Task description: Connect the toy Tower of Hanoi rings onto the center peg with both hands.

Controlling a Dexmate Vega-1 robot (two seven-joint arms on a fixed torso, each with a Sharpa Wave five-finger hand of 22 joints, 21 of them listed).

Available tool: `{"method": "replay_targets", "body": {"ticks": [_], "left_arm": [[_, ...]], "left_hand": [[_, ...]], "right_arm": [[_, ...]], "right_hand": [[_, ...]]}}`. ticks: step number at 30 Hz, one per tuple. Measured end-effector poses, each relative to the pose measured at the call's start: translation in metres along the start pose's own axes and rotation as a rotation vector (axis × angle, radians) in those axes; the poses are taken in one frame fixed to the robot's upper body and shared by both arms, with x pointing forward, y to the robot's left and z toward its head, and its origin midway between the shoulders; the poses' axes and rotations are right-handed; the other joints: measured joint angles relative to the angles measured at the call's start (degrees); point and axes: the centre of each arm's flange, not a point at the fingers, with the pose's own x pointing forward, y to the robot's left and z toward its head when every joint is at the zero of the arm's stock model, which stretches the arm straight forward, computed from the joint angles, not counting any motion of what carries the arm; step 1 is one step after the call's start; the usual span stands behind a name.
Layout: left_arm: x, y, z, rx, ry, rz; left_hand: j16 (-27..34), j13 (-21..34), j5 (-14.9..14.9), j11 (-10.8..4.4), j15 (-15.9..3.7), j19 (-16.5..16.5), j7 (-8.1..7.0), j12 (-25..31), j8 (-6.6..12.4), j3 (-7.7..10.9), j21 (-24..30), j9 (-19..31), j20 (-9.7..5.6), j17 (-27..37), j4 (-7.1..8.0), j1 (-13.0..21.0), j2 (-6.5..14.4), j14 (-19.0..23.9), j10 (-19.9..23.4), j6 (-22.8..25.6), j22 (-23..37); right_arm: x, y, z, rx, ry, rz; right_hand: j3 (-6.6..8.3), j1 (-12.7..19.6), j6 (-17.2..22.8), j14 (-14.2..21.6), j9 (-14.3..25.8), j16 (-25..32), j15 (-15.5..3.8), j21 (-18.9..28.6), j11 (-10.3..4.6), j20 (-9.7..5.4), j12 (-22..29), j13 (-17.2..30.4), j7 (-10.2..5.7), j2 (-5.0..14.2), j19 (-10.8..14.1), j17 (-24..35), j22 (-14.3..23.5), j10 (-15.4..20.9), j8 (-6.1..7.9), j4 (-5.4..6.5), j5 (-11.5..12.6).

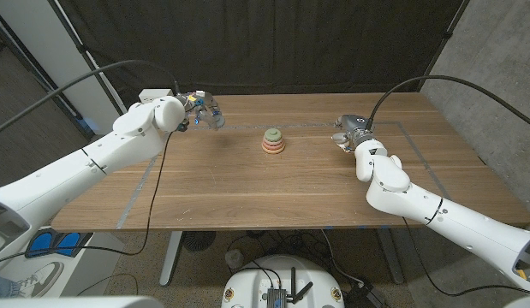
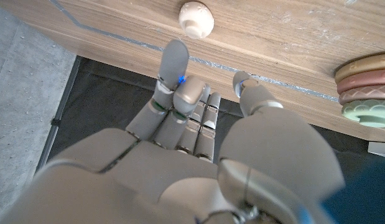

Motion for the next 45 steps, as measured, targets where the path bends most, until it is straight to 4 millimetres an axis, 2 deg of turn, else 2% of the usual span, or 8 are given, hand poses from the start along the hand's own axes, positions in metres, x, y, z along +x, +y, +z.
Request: {"method": "replay_targets", "body": {"ticks": [15, 26, 36, 42, 45], "left_arm": [[0.005, 0.009, 0.016, -0.025, -0.066, 0.045], [0.012, 0.012, 0.039, -0.033, -0.130, 0.065], [0.020, 0.015, 0.059, -0.036, -0.183, 0.075], [0.024, 0.015, 0.071, -0.035, -0.216, 0.077], [0.027, 0.015, 0.076, -0.033, -0.228, 0.073]], "left_hand": [[-0.41, 0.00, -0.12, -0.03, -0.10, 0.00, -0.32, -0.29, -0.27, 0.00, 0.00, 0.10, 0.00, -0.09, 0.00, -0.02, 0.01, 0.52, 0.56, 0.96, 0.00], [-0.41, 0.00, 0.13, -0.03, -0.10, 0.00, -0.32, -0.62, -0.48, 0.00, 0.00, 0.15, 0.00, 0.33, 0.00, -0.08, 0.05, 0.52, 0.56, 0.96, 0.01], [-0.43, 0.02, 0.12, -0.04, -0.10, 0.00, -0.48, -0.90, -0.71, 0.00, 0.00, 0.32, 0.00, 0.59, 0.00, -0.10, 0.05, 1.15, 0.56, 1.10, 0.01], [-0.58, 1.70, 0.12, -0.16, -0.11, -0.01, -0.52, -1.18, -0.91, -0.01, 0.00, 0.48, 0.00, 0.86, 0.00, -0.16, -0.02, 1.14, 0.64, 1.14, 0.10], [-0.63, 1.72, 0.11, -0.16, -0.11, 0.00, -0.52, -1.29, -0.92, 0.00, 0.00, 0.48, 0.00, 0.86, 0.00, -0.16, -0.02, 1.14, 0.64, 1.14, 0.16]], "right_arm": [[-0.001, 0.001, -0.005, 0.016, 0.013, 0.009], [-0.003, 0.004, -0.008, 0.034, 0.020, 0.011], [-0.003, 0.005, -0.011, 0.038, 0.024, 0.017], [-0.003, 0.005, -0.013, 0.038, 0.028, 0.020], [-0.003, 0.005, -0.014, 0.040, 0.031, 0.022]], "right_hand": [[0.00, -0.22, 0.62, 0.00, 0.00, 0.22, 0.00, 0.00, 0.01, -0.42, 0.00, 0.07, 0.62, 0.24, 0.43, 0.30, -0.24, 0.62, 0.00, 0.00, 0.00], [0.00, 0.24, 0.82, 0.00, 0.00, 0.22, 0.00, -0.24, 0.41, -0.42, 0.00, 0.26, 0.41, 0.69, 0.42, 0.00, -0.23, 1.02, 0.00, 0.00, 0.00], [0.00, 0.23, 1.43, 0.00, 0.00, 0.22, 0.00, -0.24, 0.19, -0.42, 0.00, 0.25, 0.61, 0.69, 0.42, 0.17, -0.23, 1.24, 0.21, 0.00, 0.00], [0.00, -0.30, 1.43, 0.00, 0.00, 0.21, 0.00, -0.24, 0.31, -0.19, 0.00, 0.25, 0.61, 1.22, 0.65, 0.16, -0.22, 1.75, 0.21, 0.00, 0.00], [0.00, -0.30, 1.43, 0.00, 0.00, 0.21, 0.00, -0.24, 0.31, -0.62, 0.00, 0.52, 0.61, 1.22, 1.05, 0.16, -0.22, 1.75, 0.21, 0.00, 0.00]]}}
